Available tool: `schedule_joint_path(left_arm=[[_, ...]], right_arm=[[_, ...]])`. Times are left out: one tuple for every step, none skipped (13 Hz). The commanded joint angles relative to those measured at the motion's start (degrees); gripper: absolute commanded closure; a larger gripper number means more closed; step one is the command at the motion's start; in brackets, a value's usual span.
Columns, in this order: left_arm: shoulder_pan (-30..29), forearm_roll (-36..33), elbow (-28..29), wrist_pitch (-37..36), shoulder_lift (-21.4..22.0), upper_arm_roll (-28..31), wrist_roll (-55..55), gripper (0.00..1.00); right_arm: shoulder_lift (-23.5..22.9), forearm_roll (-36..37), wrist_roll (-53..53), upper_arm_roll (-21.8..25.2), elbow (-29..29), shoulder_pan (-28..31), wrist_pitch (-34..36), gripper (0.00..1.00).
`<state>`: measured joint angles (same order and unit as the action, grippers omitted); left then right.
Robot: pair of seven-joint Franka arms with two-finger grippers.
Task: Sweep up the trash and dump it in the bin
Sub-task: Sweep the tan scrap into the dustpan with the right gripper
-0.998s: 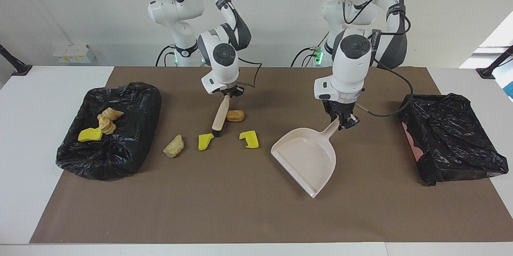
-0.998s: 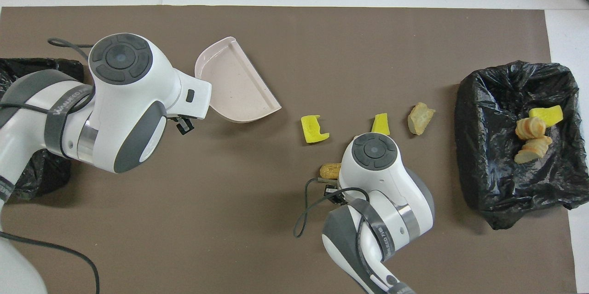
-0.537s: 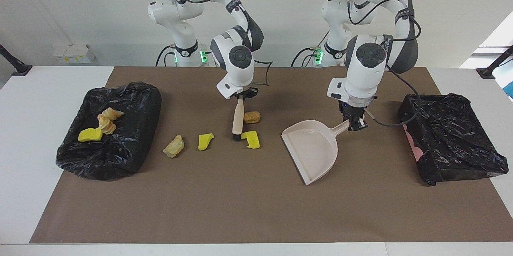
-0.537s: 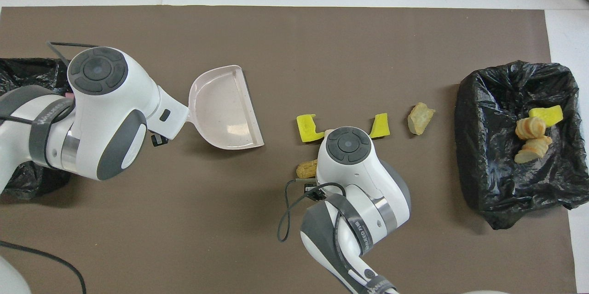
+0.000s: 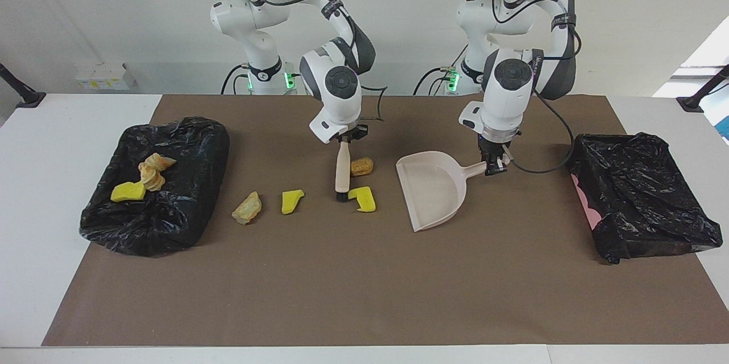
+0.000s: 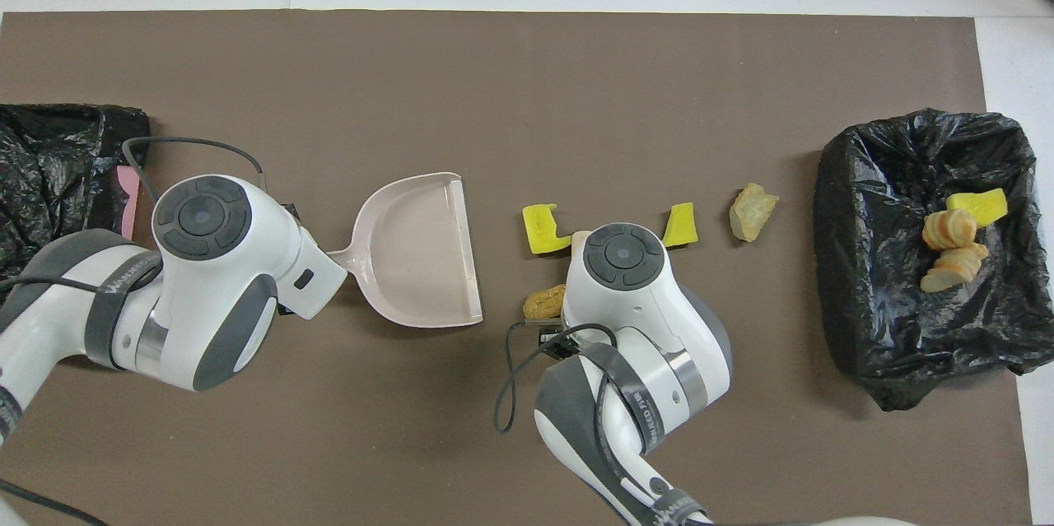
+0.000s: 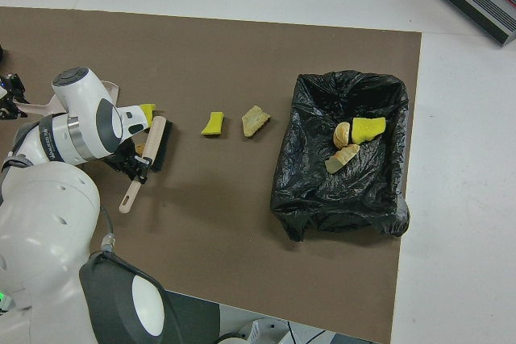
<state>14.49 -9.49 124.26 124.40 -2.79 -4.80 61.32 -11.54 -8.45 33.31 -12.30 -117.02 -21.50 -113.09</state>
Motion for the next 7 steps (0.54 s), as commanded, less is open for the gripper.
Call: schedule_joint_path(left_arm=[[1.42, -0.44, 5.99, 3.92, 3.58, 0.41, 0.64, 1.00], [1.94, -0.44, 6.17, 4.01, 3.58, 0.41, 0.47, 1.00], [2.21, -0.44, 6.43, 3.93, 3.58, 0.41, 0.47, 1.00], [2.21, -0.44, 6.43, 3.84, 3.67, 0.41, 0.47, 1.00], [2.21, -0.44, 6.43, 3.49, 3.67, 0.32, 0.47, 1.00], [2.47, -0.44, 7.04, 3.57, 4.02, 0.32, 0.47, 1.00], [2.56, -0.44, 7.13, 3.49, 4.11, 0.32, 0.38, 1.00]], right_arm=[[-1.73, -3.58, -0.87, -0.18, 1.18, -3.18, -2.66, 1.00], [-2.78, -4.02, -0.87, -0.18, 1.88, -3.63, -3.88, 1.00], [-3.83, -4.55, -0.87, -0.26, 2.93, -4.85, -4.85, 1.00], [-4.97, -5.77, -0.87, -0.18, 4.86, -6.69, -5.47, 1.00], [-6.38, -6.92, -0.96, -0.26, 7.31, -7.15, -5.39, 1.00], [-7.70, -7.97, -0.96, -0.26, 10.29, -7.24, -4.61, 1.00], [-9.01, -9.81, -0.88, -0.26, 13.37, -7.85, -4.51, 1.00]])
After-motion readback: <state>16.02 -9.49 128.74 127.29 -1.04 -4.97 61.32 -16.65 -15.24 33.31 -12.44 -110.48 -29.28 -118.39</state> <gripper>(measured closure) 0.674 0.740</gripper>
